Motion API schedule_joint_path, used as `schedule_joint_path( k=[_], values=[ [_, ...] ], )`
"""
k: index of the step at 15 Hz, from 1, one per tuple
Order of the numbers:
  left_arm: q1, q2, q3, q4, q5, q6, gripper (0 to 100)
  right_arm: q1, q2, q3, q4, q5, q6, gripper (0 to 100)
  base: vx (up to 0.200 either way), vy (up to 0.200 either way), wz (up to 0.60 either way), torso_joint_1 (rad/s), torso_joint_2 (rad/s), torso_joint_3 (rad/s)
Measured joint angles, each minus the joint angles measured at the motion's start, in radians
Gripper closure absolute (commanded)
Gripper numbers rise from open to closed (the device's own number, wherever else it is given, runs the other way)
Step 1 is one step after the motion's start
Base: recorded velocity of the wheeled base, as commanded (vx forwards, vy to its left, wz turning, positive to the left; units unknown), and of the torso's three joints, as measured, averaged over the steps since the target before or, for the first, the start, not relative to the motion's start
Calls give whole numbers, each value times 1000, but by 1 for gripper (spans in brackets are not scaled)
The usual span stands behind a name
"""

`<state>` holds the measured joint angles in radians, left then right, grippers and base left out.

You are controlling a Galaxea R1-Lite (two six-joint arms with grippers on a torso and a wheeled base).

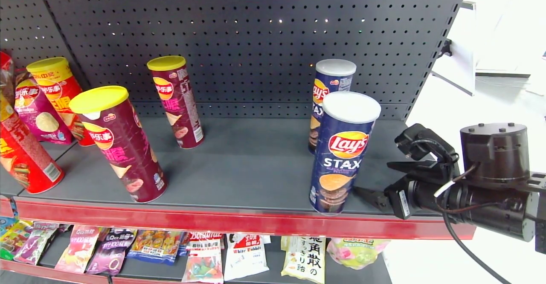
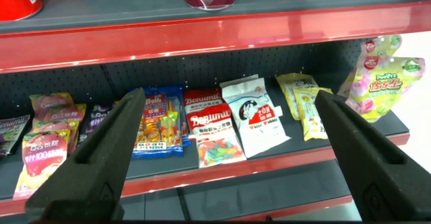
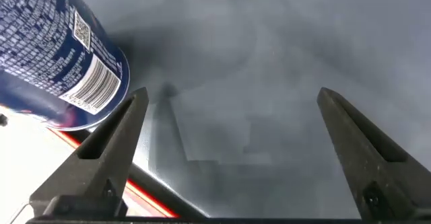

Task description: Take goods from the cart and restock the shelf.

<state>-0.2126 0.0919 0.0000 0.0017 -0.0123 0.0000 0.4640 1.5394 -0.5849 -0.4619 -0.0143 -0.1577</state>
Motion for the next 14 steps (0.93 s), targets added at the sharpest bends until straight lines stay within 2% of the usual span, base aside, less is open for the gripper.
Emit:
schedule_joint_path(
  k=[14],
  values=[
    [0, 0, 0, 0, 0, 0, 0, 61, -18, 24, 0, -15, 0, 0, 0, 0, 0, 0, 0, 0]
  ],
)
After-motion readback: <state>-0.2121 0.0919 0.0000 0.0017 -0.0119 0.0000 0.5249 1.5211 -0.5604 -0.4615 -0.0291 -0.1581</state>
